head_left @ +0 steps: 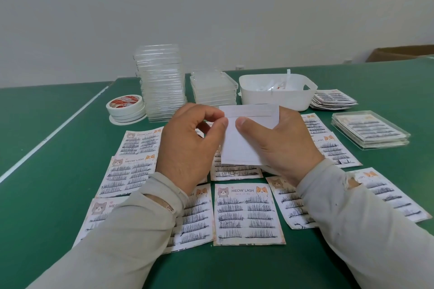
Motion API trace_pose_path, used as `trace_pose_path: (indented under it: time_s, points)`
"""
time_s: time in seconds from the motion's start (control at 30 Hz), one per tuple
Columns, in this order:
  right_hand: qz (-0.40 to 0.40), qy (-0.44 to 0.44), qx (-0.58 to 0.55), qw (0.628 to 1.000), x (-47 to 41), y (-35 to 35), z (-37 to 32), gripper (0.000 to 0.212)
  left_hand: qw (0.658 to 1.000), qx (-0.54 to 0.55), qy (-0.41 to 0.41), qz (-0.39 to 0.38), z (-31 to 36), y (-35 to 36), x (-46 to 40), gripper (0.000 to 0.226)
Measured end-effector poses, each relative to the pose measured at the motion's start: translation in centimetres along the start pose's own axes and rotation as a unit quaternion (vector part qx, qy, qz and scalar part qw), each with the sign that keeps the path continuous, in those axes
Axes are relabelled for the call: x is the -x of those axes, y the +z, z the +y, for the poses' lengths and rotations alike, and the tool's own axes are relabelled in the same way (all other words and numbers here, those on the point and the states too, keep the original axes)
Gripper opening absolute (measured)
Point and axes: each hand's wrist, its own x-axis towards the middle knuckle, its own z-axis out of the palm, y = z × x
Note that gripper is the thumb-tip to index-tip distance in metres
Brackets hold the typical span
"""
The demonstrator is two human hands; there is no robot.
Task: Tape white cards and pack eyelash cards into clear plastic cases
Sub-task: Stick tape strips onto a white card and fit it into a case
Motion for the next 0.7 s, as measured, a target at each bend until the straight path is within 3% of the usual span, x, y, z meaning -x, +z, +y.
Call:
trace_pose_path:
  time_s: [0.57, 0.7]
  points:
    - [0.014, 0.008, 0.010, 1.000, 0.09, 0.13, -0.04, 0.010, 1.000, 0.007, -0.019, -0.024, 0.05, 0.16, 0.14, 0.017]
    - [0.019, 0.020, -0.036, 0.999, -0.03, 0.08, 0.03, 0.007, 0.999, 0.018, -0.028, -0.012, -0.11, 0.32, 0.29, 0.016]
